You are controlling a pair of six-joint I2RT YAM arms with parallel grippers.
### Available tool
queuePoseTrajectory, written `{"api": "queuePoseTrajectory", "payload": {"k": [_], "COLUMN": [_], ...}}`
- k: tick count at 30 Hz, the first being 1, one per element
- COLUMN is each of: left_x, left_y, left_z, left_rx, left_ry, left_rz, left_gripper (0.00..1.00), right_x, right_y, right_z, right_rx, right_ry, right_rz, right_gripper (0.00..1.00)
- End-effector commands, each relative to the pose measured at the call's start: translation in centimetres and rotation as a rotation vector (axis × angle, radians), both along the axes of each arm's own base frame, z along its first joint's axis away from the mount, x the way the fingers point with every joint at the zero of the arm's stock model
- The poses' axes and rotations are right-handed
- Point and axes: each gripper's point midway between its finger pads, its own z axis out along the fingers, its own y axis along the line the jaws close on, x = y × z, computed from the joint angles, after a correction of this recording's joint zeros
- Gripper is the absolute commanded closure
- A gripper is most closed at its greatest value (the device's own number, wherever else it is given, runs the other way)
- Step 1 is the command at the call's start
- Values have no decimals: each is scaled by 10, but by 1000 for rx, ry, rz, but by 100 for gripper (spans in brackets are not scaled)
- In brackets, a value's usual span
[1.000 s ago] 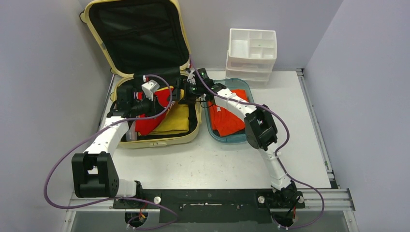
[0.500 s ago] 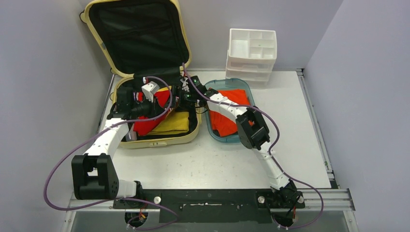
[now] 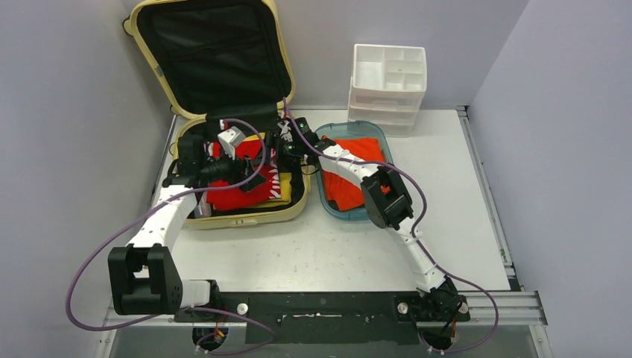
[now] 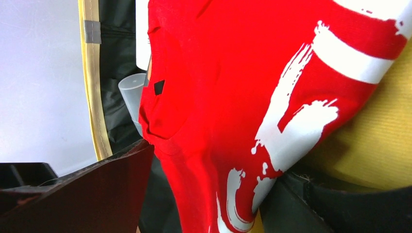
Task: Open, take out, and arrange the luggage
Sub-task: Pick up the clothes from the luggage.
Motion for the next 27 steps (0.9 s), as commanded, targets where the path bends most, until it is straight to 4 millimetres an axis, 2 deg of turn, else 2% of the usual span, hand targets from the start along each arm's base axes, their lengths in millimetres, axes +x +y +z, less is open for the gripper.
{"api": "queuePoseTrajectory", "payload": {"k": [1, 5, 8, 15, 19, 22, 26, 27], "left_x": [5, 14, 10, -5, -7, -10, -16, -17], "left_y": [12, 41, 60, 94, 118, 131, 146, 150], "left_z": [43, 48, 47, 39, 37, 35, 26, 23], "left_rx": [-22, 17, 37, 87, 161, 201, 253, 267], "left_ry": [-98, -90, -88, -73, -64, -60, -32, -27], "left_rz": [21, 149, 198, 301, 414, 472, 542, 561], "left_gripper": [21, 20, 20, 20, 19, 19, 19, 20], "right_x": [2, 0, -5, -11, -10, -8, -5, -4], "right_y": [11, 11, 15, 23, 21, 15, 4, 1], "right_z": [16, 6, -3, -5, -1, 9, 35, 44], "right_rx": [82, 73, 76, 85, 74, 49, 8, -1], "right_ry": [-21, -8, 13, 10, -9, -47, -114, -137], "right_rz": [30, 36, 48, 65, 59, 47, 22, 15], "right_gripper": [28, 28, 29, 34, 53, 76, 100, 100]}}
